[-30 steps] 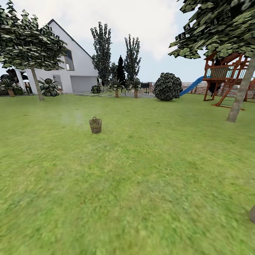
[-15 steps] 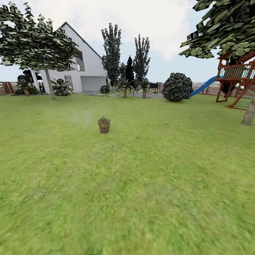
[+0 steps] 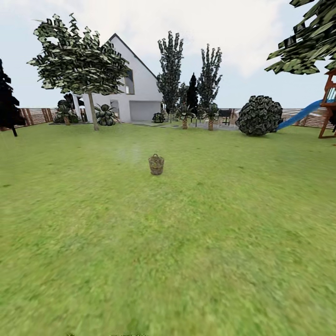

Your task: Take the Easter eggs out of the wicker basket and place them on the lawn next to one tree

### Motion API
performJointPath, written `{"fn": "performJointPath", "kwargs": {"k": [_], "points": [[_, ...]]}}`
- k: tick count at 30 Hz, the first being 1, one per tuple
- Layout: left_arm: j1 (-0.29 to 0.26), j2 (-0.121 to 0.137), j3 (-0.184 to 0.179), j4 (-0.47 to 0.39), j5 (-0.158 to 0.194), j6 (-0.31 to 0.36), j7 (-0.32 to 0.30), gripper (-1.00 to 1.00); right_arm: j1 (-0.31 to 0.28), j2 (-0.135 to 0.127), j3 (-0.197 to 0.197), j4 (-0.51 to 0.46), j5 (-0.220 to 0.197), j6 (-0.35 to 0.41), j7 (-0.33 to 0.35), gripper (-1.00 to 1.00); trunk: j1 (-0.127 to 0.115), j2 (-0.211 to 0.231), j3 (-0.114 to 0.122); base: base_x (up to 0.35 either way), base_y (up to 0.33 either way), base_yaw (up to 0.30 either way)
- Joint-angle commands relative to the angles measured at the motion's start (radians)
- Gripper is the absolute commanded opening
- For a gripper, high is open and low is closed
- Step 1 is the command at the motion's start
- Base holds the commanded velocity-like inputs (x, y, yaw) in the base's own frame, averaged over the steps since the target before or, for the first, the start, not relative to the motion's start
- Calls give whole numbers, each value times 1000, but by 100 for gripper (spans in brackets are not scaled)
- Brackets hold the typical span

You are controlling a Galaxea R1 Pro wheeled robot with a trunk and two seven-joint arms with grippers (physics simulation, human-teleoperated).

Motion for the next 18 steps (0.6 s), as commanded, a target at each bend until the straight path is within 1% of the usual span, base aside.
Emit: {"fn": "performJointPath", "kwargs": {"k": [1, 6, 9, 12, 18], "points": [[-1, 1, 2, 1, 1, -10, 0, 100, 0, 0, -1, -11, -1, -5, -1, 100, -4, 7, 2, 0, 0, 293], [-1, -2, 3, -6, 1, -30, 0, 100, 0, -3, -3, -31, -5, -9, 1, 100, -23, 42, 18, 0, 0, 291], [-1, -4, 3, -10, 2, -59, 0, 100, 0, -4, -5, -35, -7, -9, 1, 100, -35, 63, 27, 0, 0, 261], [-1, -5, 3, -13, 1, -103, 0, 100, 1, -5, -6, -37, -8, -10, 2, 100, -46, 84, 37, 0, 0, 214], [-1, -8, 3, -15, 2, -137, 0, 100, 0, -6, -7, -38, -9, -11, 2, 100, -69, 126, 56, 0, 0, 178]]}}
